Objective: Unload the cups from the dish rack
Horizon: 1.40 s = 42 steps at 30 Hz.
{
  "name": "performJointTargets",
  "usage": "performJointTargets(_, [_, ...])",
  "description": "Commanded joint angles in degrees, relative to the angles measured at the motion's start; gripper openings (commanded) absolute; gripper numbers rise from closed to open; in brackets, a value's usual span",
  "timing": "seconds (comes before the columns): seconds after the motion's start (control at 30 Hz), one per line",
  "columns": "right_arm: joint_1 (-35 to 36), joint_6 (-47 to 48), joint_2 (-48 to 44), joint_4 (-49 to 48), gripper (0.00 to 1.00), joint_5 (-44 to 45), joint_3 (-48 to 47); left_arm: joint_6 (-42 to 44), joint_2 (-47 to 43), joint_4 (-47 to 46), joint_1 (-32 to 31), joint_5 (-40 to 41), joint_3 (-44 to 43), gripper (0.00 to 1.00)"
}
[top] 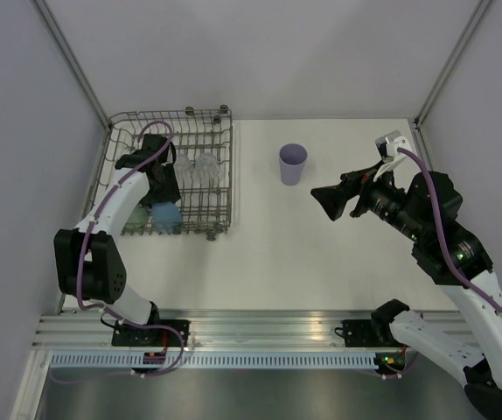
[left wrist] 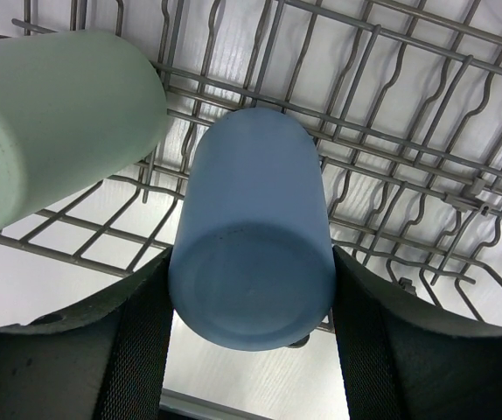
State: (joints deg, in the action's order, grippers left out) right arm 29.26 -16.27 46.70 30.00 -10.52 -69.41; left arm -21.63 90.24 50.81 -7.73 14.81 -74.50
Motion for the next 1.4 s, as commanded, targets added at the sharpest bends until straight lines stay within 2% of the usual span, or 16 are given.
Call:
performJointTargets(0.0, [-0.2, 0.5, 0.1, -1.3, 0.98, -0.3, 0.3, 1.2, -3.9, 1.8, 0.2, -0.6, -3.0, 0.21])
performJointTargets(0.13, [-0.1, 0.5, 0.1, -1.9, 0.98, -0.1, 0.6, 1.7, -8.2, 2.6, 0.2, -3.9, -5.8, 0.17])
performJointTargets(0.23, [-0.2, 0.5, 0.1, -2.4, 0.98, -0.2, 1.5, 1.6, -10.7, 3.3, 0.2, -6.1, -7.6, 0.06])
performJointTargets(0.3, [-0.2, 0.4, 0.2, -2.9, 0.98, -1.3, 2.4, 1.2, -13.1, 3.7, 0.2, -8.0, -9.5, 0.02])
performJointTargets(0.4, [-0.1, -0.9, 0.6, -6.0, 0.98, -6.1, 4.3, -0.2, -16.7, 3.3, 0.2, -14.4, -12.0, 0.02])
performJointTargets(0.43, [-0.2, -1.5, 0.8, -8.4, 0.98, -7.8, 5.2, -1.1, -17.5, 1.9, 0.2, -19.9, -12.7, 0.02])
performJointTargets(0.5, [-0.1, -5.1, 0.8, -11.9, 0.98, -11.4, 6.9, -2.7, -21.1, -0.2, 0.2, -24.6, -12.6, 0.02])
performJointTargets(0.6, [-0.1, -11.5, -0.3, -25.0, 0.98, -17.8, 11.6, -7.8, -26.8, -8.7, 0.1, -34.8, -9.9, 0.02])
performJointTargets(0.67, [-0.1, -15.8, 0.6, -29.5, 0.98, -24.7, 13.9, -10.4, -29.0, -16.6, 0.1, -38.6, -6.4, 0.02])
performJointTargets(0.8, [-0.1, -22.7, 3.0, -43.0, 0.98, -27.9, 17.3, -20.4, -32.3, -28.8, 0.1, -52.5, 0.0, 0.02])
performJointTargets(0.9, [-0.1, -25.4, 4.7, -47.2, 0.97, -28.4, 18.6, -29.8, -32.9, -42.2, -0.4, -60.3, 5.5, 0.02])
performJointTargets(1.07, [-0.1, -28.9, 7.2, -54.8, 0.94, -29.5, 20.1, -37.2, -33.2, -55.7, -4.0, -63.9, 9.5, 0.02])
performJointTargets(1.17, [0.0, -31.0, 8.1, -58.3, 0.92, -31.2, 20.8, -39.5, -31.8, -59.6, -6.4, -65.3, 10.8, 0.02])
performJointTargets(1.2, [0.0, -31.4, 8.2, -59.9, 0.92, -31.4, 20.9, -41.9, -31.4, -64.0, -7.0, -66.7, 12.1, 0.02])
performJointTargets(1.3, [-0.1, -30.8, 8.2, -60.1, 0.91, -31.7, 20.4, -46.4, -29.6, -70.5, -9.3, -68.2, 14.3, 0.02])
performJointTargets(1.37, [0.0, -30.1, 8.2, -60.1, 0.87, -32.6, 20.0, -46.2, -28.5, -70.5, -10.8, -68.2, 14.3, 0.02])
